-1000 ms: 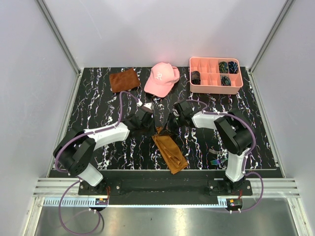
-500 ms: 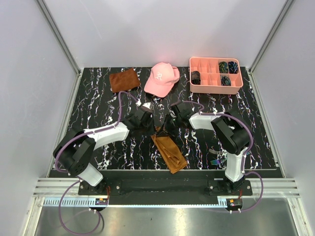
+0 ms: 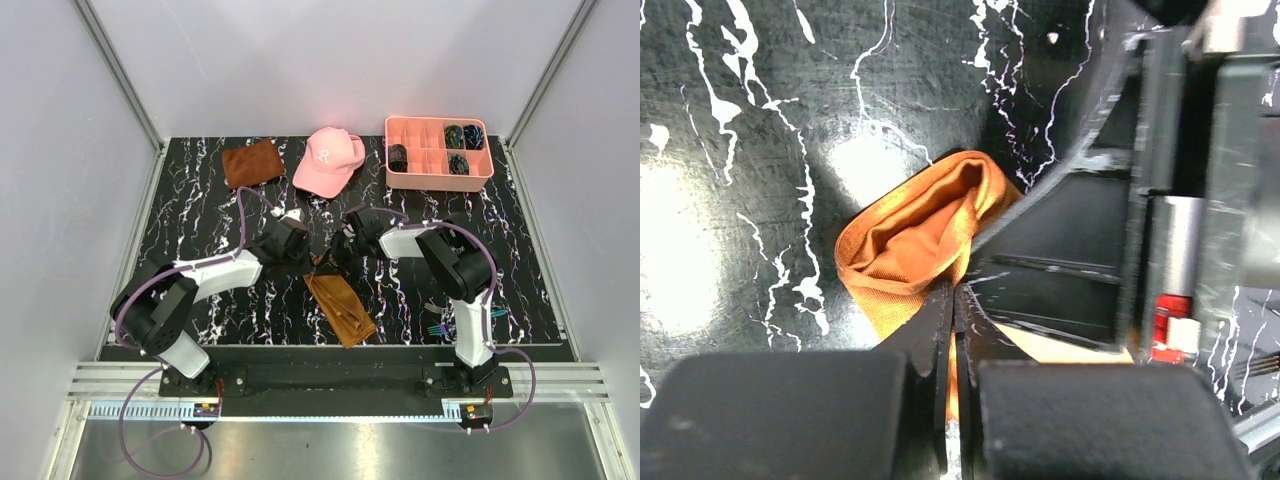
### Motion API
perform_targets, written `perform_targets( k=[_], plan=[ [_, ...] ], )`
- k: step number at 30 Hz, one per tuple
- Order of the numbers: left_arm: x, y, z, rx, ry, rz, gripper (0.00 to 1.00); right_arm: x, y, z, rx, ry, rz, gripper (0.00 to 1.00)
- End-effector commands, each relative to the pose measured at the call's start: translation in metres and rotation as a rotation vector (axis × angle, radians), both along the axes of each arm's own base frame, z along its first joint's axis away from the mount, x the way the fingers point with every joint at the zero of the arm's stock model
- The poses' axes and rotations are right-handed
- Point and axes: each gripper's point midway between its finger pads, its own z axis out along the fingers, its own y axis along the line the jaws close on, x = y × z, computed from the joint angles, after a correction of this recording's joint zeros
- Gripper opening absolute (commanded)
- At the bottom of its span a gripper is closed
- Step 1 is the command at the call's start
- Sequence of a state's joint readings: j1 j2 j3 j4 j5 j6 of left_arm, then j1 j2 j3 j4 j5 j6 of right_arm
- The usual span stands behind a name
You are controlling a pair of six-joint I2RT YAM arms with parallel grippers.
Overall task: Fold the napkin into a case and place the utensils inside
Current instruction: Grasp the top corner of the smaller rectangle folded napkin from the folded napkin.
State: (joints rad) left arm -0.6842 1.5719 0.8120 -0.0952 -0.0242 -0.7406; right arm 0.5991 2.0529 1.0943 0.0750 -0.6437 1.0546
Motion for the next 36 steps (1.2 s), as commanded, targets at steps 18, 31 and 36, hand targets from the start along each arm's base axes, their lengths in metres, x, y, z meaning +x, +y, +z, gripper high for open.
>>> perform_targets(
  k=[18, 31, 36],
  plan=[
    [0.007, -0.015, 0.019, -0.064, -0.014, -0.026, 0.00, 0.029, 0.003, 0.037, -0.001, -0.139, 0.006, 0.11],
    [0.010, -0.003, 0.024, -0.028, -0.035, 0.017, 0.00, 0.025, -0.032, 0.060, -0.111, -0.239, -0.027, 0.15],
    [0.009, -0.004, 0.027, -0.040, -0.038, 0.015, 0.00, 0.009, -0.038, 0.050, -0.117, -0.201, 0.002, 0.14]
  ],
)
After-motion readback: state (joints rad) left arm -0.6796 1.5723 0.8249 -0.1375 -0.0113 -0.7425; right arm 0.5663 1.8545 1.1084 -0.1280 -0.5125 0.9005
